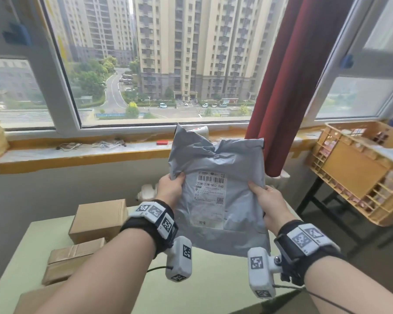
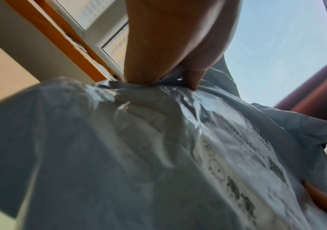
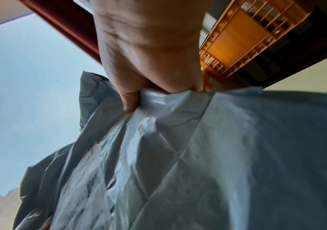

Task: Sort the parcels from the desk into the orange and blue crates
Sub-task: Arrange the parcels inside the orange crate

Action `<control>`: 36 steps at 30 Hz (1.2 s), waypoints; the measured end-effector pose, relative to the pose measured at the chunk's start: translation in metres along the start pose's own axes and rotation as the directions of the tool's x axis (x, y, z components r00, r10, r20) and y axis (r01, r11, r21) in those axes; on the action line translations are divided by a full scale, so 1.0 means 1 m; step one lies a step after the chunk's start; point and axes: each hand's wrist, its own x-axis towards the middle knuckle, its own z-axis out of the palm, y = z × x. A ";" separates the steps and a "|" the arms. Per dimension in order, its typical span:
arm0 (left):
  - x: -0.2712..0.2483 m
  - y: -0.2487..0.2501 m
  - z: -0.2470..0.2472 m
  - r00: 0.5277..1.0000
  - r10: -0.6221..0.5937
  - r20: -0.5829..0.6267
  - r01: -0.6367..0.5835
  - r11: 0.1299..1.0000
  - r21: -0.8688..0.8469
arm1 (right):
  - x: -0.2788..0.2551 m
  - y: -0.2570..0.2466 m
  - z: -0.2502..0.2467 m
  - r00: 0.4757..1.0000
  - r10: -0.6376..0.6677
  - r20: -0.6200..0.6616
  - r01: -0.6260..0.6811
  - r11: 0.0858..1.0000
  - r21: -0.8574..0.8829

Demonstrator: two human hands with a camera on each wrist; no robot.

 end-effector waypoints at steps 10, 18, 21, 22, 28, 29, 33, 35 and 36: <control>-0.037 -0.005 0.183 0.983 -0.057 0.174 0.047 0.997 0.062 | 0.024 -0.022 -0.179 0.990 0.007 -0.140 -0.002 0.999 0.035; -0.074 -0.028 0.333 0.957 -0.082 0.279 0.055 0.993 0.102 | 0.049 -0.022 -0.329 0.966 0.032 -0.256 -0.017 0.998 0.061; -0.094 -0.037 0.384 0.939 -0.088 0.331 0.049 0.991 0.124 | 0.047 -0.019 -0.381 0.954 0.020 -0.300 0.003 0.997 0.077; -0.101 -0.040 0.399 0.933 -0.093 0.346 0.050 0.990 0.130 | 0.045 -0.018 -0.397 0.951 0.011 -0.310 0.013 0.997 0.075; -0.126 -0.036 0.477 0.899 -0.104 0.425 0.045 0.988 0.147 | 0.035 -0.019 -0.476 0.969 0.034 -0.245 -0.035 0.999 -0.001; -0.129 -0.034 0.489 0.893 -0.102 0.438 0.041 0.988 0.147 | 0.033 -0.023 -0.485 0.973 0.044 -0.228 -0.050 0.999 -0.019; -0.137 -0.032 0.536 0.871 -0.101 0.480 0.045 0.991 0.127 | 0.037 -0.035 -0.517 0.962 0.082 -0.261 -0.100 0.993 -0.056; -0.136 -0.032 0.560 0.861 -0.101 0.499 0.054 0.993 0.108 | 0.046 -0.038 -0.534 0.946 0.085 -0.312 -0.112 0.991 -0.071; -0.136 -0.031 0.572 0.856 -0.101 0.508 0.060 0.993 0.097 | 0.053 -0.039 -0.542 0.938 0.080 -0.337 -0.112 0.991 -0.075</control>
